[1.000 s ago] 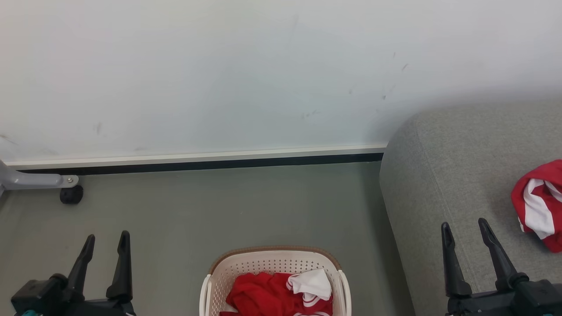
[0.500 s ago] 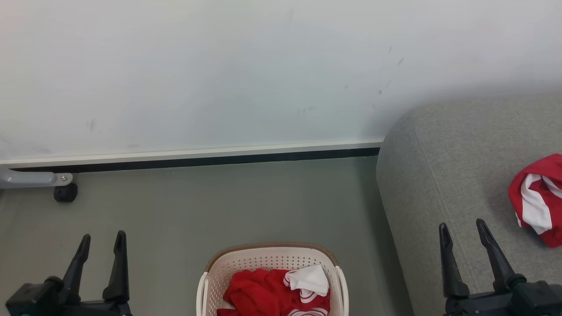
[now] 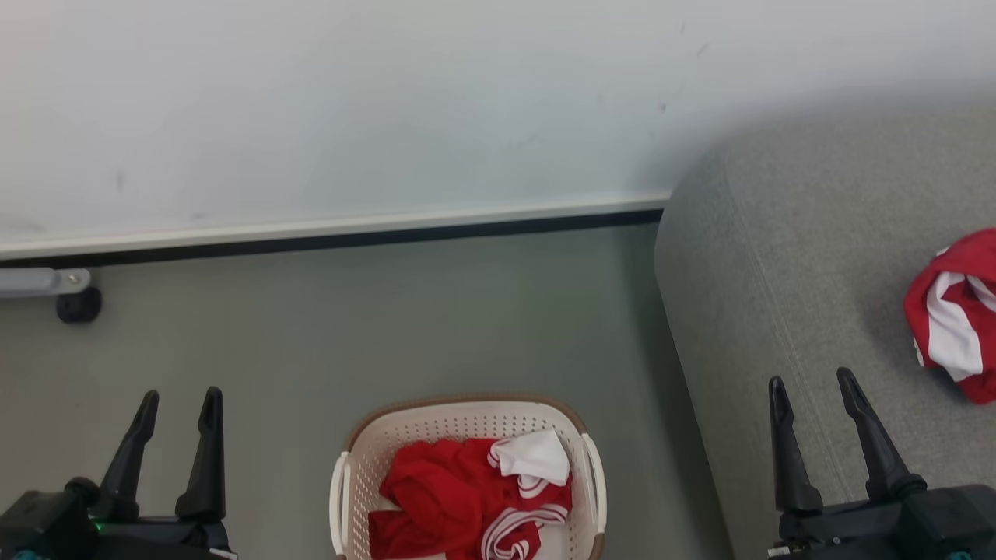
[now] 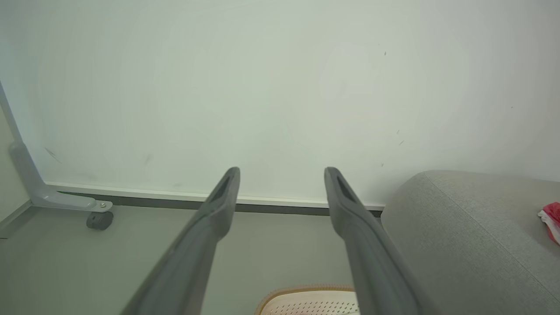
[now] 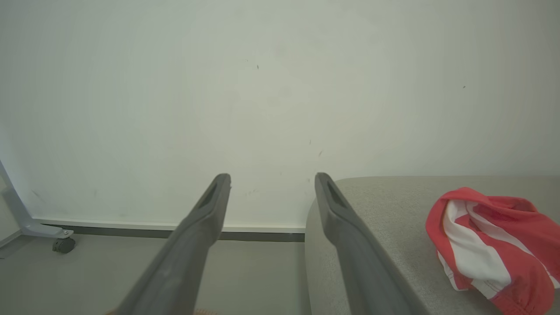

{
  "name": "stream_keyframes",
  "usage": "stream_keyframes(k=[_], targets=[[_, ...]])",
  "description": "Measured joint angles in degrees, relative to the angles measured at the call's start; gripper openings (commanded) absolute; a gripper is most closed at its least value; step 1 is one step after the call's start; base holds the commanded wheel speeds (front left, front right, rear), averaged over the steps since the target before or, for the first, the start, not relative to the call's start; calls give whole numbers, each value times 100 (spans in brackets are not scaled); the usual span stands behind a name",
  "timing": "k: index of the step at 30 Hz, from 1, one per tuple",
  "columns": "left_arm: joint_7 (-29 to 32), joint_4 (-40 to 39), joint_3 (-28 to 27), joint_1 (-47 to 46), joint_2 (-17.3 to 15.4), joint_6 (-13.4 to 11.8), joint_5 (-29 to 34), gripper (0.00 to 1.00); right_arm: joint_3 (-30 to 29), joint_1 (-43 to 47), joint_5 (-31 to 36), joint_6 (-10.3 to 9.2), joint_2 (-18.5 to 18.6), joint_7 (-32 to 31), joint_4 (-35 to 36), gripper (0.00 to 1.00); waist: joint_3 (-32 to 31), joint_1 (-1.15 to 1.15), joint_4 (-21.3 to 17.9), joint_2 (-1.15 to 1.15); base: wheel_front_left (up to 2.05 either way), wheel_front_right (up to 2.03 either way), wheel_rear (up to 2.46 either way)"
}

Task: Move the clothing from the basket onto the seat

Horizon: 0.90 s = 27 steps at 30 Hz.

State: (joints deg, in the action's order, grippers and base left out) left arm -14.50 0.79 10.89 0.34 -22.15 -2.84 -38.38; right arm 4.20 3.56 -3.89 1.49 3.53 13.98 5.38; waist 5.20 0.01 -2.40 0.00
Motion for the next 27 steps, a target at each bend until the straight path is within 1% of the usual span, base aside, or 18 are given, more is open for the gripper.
stream_keyframes(k=[2,6,8,11,17,23,27], targets=[[0,-15,-11,-24,-13,94,0,100,21,-59,18,-8,-1,23,35,100,115,0,-39,0,0,0,0],[0,-19,-31,-179,-85,242,0,100,92,-169,46,-101,-13,23,145,100,367,0,-135,1,0,0,0],[0,-19,-40,-253,-130,301,1,100,126,-223,78,-107,-21,24,213,100,498,0,-192,0,0,0,0],[0,-16,-38,-338,-188,416,9,100,178,-297,98,-201,-32,26,324,100,704,0,-285,0,0,0,0],[0,14,44,-617,-293,647,26,100,211,-433,135,-328,-41,31,532,100,1136,1,-478,1,0,0,0],[2,21,212,-977,-411,798,79,100,276,-578,122,-458,-55,32,709,100,1599,1,-655,1,0,0,0],[29,22,315,-1176,-456,847,124,100,302,-657,66,-553,-64,33,784,100,1919,0,-759,1,0,0,0]])
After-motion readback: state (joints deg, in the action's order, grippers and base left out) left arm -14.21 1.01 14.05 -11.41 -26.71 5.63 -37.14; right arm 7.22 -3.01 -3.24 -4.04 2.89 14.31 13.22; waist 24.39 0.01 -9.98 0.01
